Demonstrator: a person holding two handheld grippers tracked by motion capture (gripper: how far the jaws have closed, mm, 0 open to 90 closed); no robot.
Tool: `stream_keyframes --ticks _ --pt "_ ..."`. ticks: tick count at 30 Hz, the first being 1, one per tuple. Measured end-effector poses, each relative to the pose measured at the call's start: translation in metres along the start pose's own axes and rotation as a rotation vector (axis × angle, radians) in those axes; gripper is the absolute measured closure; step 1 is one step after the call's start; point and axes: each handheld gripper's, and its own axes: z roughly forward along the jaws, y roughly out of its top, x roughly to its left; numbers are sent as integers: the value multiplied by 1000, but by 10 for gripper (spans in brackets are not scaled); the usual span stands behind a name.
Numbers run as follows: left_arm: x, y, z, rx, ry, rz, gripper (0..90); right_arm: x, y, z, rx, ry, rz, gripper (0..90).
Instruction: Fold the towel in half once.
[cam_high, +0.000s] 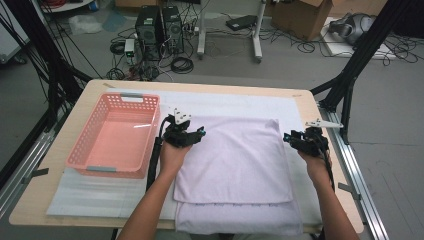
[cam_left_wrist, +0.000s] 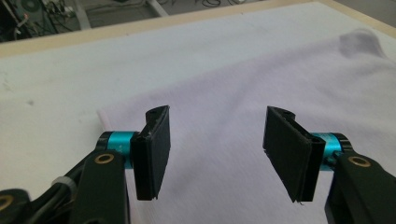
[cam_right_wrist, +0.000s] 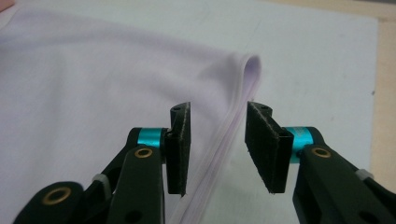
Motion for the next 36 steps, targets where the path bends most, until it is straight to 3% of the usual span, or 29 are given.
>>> stream_keyframes --ticks 1,4,10,16,19,24,29,36 --pt "-1 -1 -1 17 -16 -8 414 2 -4 -3 4 4 -4 616" --pt "-5 -8 -11 -25 -56 0 362 8 -17 -14 10 18 -9 634" --pt "-9 -26 -33 -24 -109 6 232 23 -41 -36 19 49 -13 657" --pt "-16 -44 -60 -50 -148 6 235 45 -65 -65 34 61 -58 656" --pt "-18 -54 -68 -35 -178 23 294 55 -73 -77 38 55 -66 628" --pt "-18 -65 -82 -29 -185 49 334 69 -87 -88 57 38 -82 618" --pt "-22 -81 -103 -49 -179 56 359 79 -107 -94 59 46 -63 630" --pt "-28 -93 -122 -56 -153 48 383 85 -114 -100 74 23 -59 639"
